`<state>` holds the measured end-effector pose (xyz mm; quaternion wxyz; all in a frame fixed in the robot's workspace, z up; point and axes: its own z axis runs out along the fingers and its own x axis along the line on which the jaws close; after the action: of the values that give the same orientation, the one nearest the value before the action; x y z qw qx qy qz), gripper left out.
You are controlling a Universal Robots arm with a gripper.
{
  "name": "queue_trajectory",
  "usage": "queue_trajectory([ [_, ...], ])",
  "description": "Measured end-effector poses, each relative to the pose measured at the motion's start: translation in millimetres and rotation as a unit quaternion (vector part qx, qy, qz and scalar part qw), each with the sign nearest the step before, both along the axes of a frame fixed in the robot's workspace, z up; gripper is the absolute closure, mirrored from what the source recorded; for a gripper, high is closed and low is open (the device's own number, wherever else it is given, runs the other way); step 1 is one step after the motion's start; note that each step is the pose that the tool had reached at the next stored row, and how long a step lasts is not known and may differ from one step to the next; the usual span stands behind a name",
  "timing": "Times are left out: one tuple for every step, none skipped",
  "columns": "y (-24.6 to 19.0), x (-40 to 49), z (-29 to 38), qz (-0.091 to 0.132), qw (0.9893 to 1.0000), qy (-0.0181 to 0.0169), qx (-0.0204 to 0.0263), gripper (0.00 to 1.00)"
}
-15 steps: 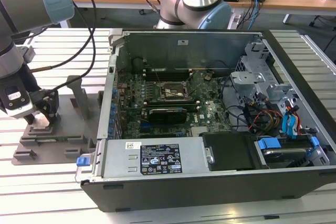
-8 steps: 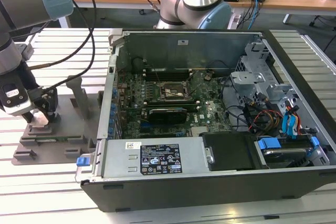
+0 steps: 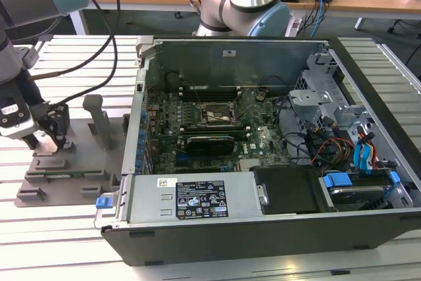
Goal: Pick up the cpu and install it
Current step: 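Pick up the cpu and move it towards the insertion slot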
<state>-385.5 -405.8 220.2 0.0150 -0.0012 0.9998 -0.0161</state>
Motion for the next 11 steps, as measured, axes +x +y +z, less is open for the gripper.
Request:
queue_trajectory([
  [0.0, 0.0, 1.9, 0.0, 1.0, 0.0, 0.0, 0.45],
  [0.0, 0.0, 2.8, 0.0, 1.0, 0.0, 0.0, 0.45],
  [0.0, 0.0, 3.8, 0.0, 1.0, 0.0, 0.0, 0.45],
  [0.0, 0.0, 5.2, 0.0, 1.0, 0.0, 0.0, 0.45],
  [0.0, 0.0, 6.0, 0.0, 1.0, 0.0, 0.0, 0.45],
  [0.0, 0.0, 7.0, 0.0, 1.0, 0.0, 0.0, 0.45],
  [0.0, 0.0, 9.1, 0.0, 1.0, 0.0, 0.0, 0.45],
  [0.0, 0.0, 10.7, 0.0, 1.0, 0.0, 0.0, 0.45],
  [0.0, 0.0, 11.5, 0.0, 1.0, 0.0, 0.0, 0.45],
  [0.0, 0.0, 12.5, 0.0, 1.0, 0.0, 0.0, 0.45],
  [0.0, 0.0, 14.6, 0.0, 1.0, 0.0, 0.0, 0.45],
])
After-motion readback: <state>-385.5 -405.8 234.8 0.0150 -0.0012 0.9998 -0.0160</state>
